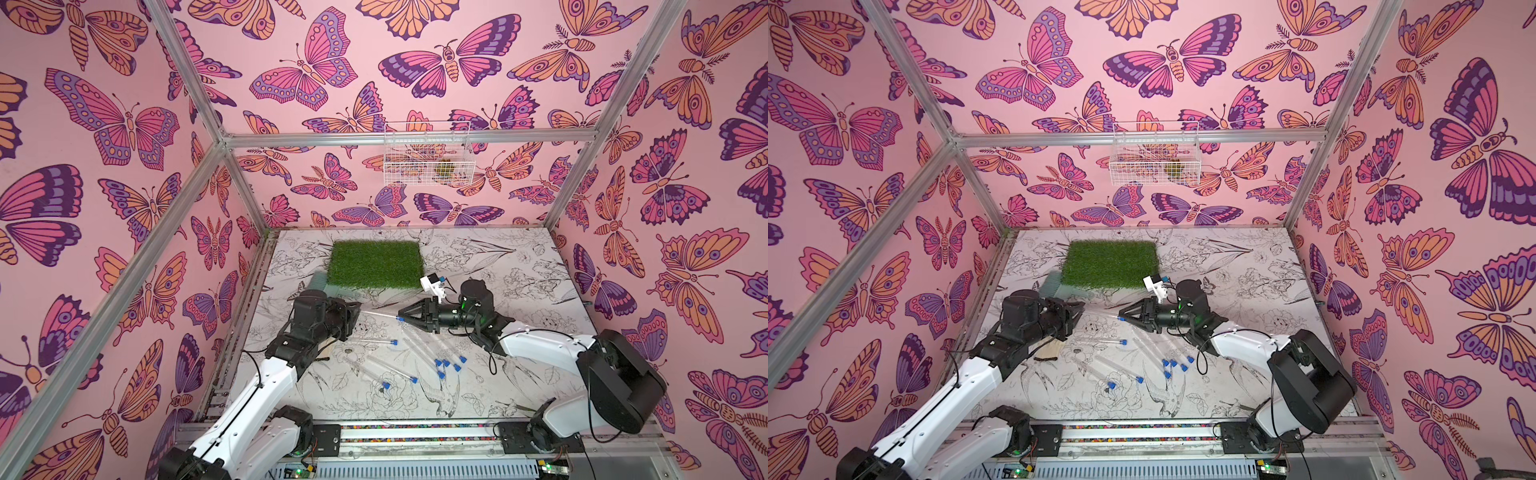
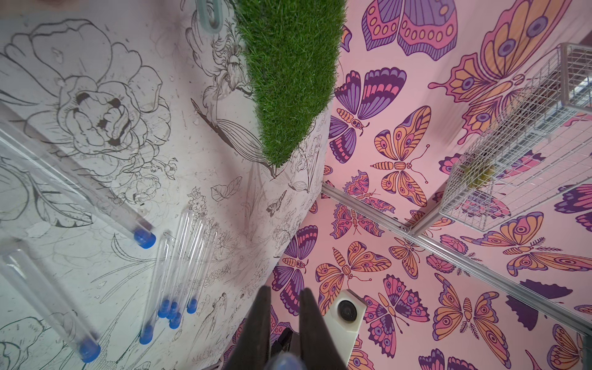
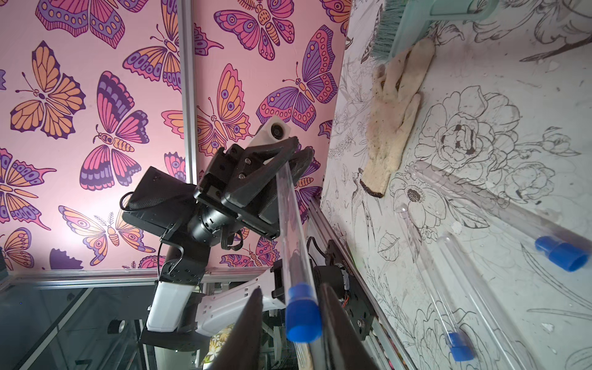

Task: Remove stoppers from test tubes
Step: Open the stopper on the test tube.

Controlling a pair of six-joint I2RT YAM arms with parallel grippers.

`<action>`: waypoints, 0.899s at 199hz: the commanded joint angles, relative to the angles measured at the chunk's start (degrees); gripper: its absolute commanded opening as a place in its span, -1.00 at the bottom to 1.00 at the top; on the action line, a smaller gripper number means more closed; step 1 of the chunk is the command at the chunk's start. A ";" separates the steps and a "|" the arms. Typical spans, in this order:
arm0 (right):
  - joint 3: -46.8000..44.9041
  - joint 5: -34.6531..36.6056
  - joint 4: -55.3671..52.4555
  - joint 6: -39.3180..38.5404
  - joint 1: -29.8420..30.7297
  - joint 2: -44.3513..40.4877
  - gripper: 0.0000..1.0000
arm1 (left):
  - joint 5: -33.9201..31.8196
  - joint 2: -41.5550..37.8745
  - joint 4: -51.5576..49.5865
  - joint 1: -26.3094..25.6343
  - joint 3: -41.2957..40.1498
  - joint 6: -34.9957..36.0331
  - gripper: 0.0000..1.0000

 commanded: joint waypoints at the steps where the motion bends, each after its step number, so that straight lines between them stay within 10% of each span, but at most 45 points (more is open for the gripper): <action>1: 1.04 -1.00 2.66 0.92 0.39 0.66 -0.32 | -0.72 0.05 1.00 0.42 -0.75 -0.72 -1.00; 107: 1.59 -1.79 2.21 1.39 0.90 1.97 -0.17 | -0.47 0.71 1.92 1.21 -0.92 -0.62 -1.00; 179: 1.85 -1.52 3.24 1.72 0.99 2.48 -0.41 | -0.02 0.67 1.86 1.49 -1.36 -0.56 -1.00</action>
